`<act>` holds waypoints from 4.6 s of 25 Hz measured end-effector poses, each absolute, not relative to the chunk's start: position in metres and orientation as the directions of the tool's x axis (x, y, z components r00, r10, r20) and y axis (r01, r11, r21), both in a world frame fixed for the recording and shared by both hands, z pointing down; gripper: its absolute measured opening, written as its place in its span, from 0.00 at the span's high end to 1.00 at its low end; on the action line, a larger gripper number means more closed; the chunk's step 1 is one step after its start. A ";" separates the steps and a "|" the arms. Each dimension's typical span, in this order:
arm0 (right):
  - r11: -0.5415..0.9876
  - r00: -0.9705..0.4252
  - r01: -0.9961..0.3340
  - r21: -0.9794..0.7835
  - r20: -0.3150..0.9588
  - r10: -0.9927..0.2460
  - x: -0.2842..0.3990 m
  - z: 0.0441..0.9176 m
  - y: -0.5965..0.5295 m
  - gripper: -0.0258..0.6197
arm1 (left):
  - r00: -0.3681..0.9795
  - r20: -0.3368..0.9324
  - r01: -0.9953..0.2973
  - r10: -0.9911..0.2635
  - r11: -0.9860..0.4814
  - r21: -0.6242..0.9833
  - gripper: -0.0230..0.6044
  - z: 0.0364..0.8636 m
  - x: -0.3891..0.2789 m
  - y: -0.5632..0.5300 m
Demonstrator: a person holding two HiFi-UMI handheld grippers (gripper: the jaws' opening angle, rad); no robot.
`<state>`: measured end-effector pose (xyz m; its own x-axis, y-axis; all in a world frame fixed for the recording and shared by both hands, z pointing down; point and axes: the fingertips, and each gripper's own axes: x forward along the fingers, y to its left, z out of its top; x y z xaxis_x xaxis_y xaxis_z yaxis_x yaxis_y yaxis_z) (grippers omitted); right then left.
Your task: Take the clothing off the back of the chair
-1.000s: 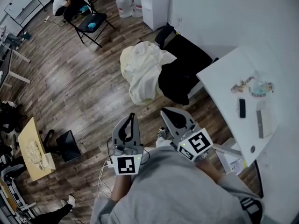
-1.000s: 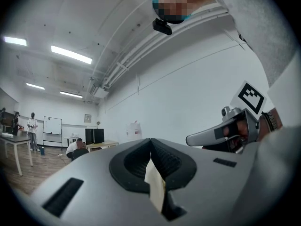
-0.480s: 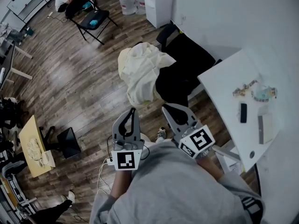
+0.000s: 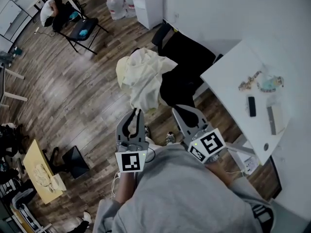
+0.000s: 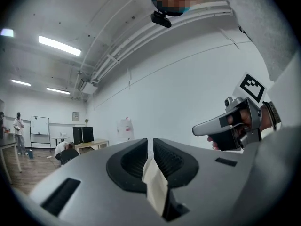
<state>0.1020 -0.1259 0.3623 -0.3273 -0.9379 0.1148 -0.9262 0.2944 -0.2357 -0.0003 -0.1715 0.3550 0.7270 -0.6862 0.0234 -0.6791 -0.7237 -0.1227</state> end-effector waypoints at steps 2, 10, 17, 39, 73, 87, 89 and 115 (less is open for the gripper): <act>0.269 -0.302 -0.935 -0.229 0.120 -0.946 0.098 0.361 -0.132 0.91 | 0.750 0.029 -0.654 -0.660 -0.748 -0.117 0.83 0.356 0.000 -0.182; 0.177 -0.213 -0.959 -0.221 0.149 -0.966 0.076 0.363 -0.158 0.91 | 0.831 0.073 -0.545 -0.552 -0.833 -0.093 0.75 0.369 0.000 -0.217; 0.091 -0.128 -0.972 -0.217 0.164 -0.978 0.070 0.366 -0.171 0.91 | 0.880 0.105 -0.452 -0.464 -0.884 -0.123 0.65 0.382 0.003 -0.240; -0.150 0.097 -0.965 -0.213 0.238 -0.966 0.070 0.383 -0.184 0.91 | 0.911 0.289 -0.267 -0.295 -0.954 -0.134 0.50 0.451 0.028 -0.284; -0.265 0.205 -0.943 -0.201 0.276 -0.939 0.095 0.395 -0.168 0.91 | 0.885 0.399 -0.238 -0.240 -0.970 -0.056 0.78 0.489 0.055 -0.294; -0.223 0.164 -0.951 -0.216 0.259 -0.952 0.098 0.394 -0.150 0.91 | 0.873 0.370 -0.320 -0.317 -0.946 -0.053 0.89 0.475 0.045 -0.285; -0.212 0.154 -0.953 -0.217 0.255 -0.954 0.098 0.393 -0.149 0.91 | 0.872 0.363 -0.331 -0.328 -0.942 -0.055 0.89 0.472 0.044 -0.284; -0.087 0.040 -0.968 -0.234 0.196 -0.980 0.113 0.383 -0.125 0.91 | 0.830 0.238 -0.495 -0.505 -0.862 -0.104 0.89 0.404 0.033 -0.283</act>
